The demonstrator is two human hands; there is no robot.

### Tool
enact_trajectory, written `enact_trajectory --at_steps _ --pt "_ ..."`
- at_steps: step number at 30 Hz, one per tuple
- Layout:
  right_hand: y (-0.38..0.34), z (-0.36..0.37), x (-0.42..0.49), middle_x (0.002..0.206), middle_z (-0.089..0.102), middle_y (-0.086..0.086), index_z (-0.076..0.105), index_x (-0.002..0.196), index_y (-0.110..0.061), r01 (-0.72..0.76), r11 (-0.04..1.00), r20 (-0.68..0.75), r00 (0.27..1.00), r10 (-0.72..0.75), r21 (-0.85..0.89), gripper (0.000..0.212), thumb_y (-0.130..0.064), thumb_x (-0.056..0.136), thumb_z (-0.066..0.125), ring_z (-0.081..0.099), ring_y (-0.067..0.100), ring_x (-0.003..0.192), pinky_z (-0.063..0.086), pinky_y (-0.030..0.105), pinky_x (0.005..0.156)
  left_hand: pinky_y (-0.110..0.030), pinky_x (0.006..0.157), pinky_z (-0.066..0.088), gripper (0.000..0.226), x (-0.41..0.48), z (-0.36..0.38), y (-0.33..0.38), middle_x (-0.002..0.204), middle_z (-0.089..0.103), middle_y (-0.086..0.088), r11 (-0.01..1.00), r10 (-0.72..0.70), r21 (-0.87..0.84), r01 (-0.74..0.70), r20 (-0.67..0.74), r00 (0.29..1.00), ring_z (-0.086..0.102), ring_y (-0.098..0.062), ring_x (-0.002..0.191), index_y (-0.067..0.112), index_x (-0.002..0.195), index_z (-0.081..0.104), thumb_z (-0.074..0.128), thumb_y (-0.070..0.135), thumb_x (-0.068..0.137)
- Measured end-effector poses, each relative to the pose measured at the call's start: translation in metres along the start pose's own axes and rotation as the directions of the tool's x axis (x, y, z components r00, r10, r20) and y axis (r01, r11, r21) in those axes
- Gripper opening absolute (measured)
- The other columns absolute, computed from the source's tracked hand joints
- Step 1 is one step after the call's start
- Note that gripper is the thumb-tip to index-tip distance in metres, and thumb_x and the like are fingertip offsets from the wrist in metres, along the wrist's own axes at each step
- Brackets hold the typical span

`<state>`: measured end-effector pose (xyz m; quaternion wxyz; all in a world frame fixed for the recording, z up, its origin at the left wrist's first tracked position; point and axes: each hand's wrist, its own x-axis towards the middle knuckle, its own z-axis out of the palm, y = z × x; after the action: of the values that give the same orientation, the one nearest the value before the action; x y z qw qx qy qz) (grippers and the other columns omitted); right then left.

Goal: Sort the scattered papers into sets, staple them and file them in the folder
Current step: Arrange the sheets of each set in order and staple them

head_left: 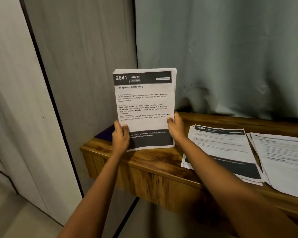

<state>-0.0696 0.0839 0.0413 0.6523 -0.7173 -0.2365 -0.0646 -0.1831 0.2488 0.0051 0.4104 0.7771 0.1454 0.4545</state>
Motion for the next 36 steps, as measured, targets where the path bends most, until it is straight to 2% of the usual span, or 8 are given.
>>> enact_trajectory --at_steps 3,8,18,22,26,29,32,36 --pt "-0.001 -0.001 -0.002 0.129 0.058 0.013 0.053 0.125 -0.004 -0.004 1.000 -0.008 1.000 0.004 -0.020 0.028 -0.008 0.100 0.042 0.055 0.028 0.118 0.047 0.041 0.097 -0.027 0.066 0.042 0.027 -0.001 -0.001 -0.001 0.112 0.062 -0.017 0.999 0.020 0.051 -0.020 -0.015 1.000 0.057 -0.018 0.085 -0.004 0.113 0.041 0.038 0.020 0.103" --pt "-0.013 -0.010 0.010 0.124 0.063 0.011 0.060 0.118 -0.003 0.011 0.998 -0.073 0.997 -0.016 -0.066 0.026 -0.006 0.098 0.044 0.058 0.027 0.111 0.046 0.030 0.086 -0.008 0.054 0.041 0.020 0.008 -0.014 0.017 0.096 0.060 -0.003 0.992 0.121 0.031 -0.121 0.018 0.992 0.058 -0.008 0.074 0.004 0.103 0.042 0.042 0.024 0.102" --pt "-0.003 -0.013 0.011 0.117 0.067 0.010 0.066 0.106 -0.005 -0.101 0.995 -0.138 0.986 0.096 -0.028 0.022 -0.009 0.095 0.047 0.063 0.026 0.101 0.052 0.035 0.083 -0.010 0.048 0.035 0.035 -0.011 -0.006 0.003 0.090 0.060 -0.006 0.986 0.005 0.167 -0.003 -0.011 1.000 0.052 -0.009 0.071 0.000 0.099 0.054 0.039 0.032 0.102" --pt "0.005 -0.016 0.011 0.108 0.070 0.007 0.064 0.087 -0.016 -0.160 0.987 -0.116 0.980 0.161 0.016 0.016 -0.012 0.093 0.050 0.065 0.025 0.092 0.056 0.045 0.085 -0.008 0.046 0.036 0.034 -0.018 -0.007 0.007 0.083 0.059 0.002 0.985 0.025 0.171 -0.022 -0.016 1.000 0.052 -0.002 0.066 0.005 0.096 0.055 0.038 0.034 0.102" --pt "0.010 -0.023 0.010 0.115 0.068 0.007 0.063 0.087 -0.016 -0.252 0.961 -0.068 0.963 0.260 0.111 0.014 -0.011 0.094 0.052 0.065 0.025 0.097 0.055 0.046 0.088 -0.013 0.052 0.039 0.036 -0.016 -0.011 0.007 0.081 0.061 0.005 0.987 -0.047 0.154 0.042 0.023 0.999 0.055 -0.004 0.070 0.011 0.093 0.061 0.040 0.039 0.101" --pt "0.015 -0.030 0.011 0.113 0.069 0.009 0.064 0.088 -0.016 -0.280 0.954 -0.037 0.958 0.285 0.103 0.017 -0.008 0.093 0.051 0.065 0.026 0.096 0.054 0.047 0.089 -0.029 0.070 0.053 0.033 -0.001 -0.017 0.010 0.097 0.069 -0.003 0.961 -0.247 -0.058 0.270 0.259 0.934 0.066 -0.016 0.084 0.012 0.101 0.064 0.048 0.041 0.098" --pt "0.015 -0.033 0.010 0.117 0.067 0.009 0.065 0.105 -0.011 -0.279 0.953 0.001 0.960 0.281 0.118 0.021 -0.005 0.095 0.048 0.064 0.026 0.100 0.053 0.046 0.091 -0.033 0.075 0.057 0.028 0.013 -0.020 0.021 0.112 0.069 -0.008 0.854 -0.255 -0.301 0.423 0.466 0.847 0.068 -0.023 0.095 0.011 0.118 0.059 0.055 0.028 0.096" --pt "0.005 -0.030 0.014 0.119 0.064 0.004 0.061 0.112 -0.015 -0.236 0.957 0.000 0.971 0.239 0.170 0.021 -0.009 0.098 0.046 0.063 0.023 0.103 0.053 0.044 0.092 -0.033 0.070 0.058 0.026 0.039 -0.012 0.041 0.110 0.070 -0.010 0.847 -0.191 -0.409 0.340 0.363 0.912 0.070 -0.022 0.089 0.008 0.116 0.058 0.061 0.018 0.093"
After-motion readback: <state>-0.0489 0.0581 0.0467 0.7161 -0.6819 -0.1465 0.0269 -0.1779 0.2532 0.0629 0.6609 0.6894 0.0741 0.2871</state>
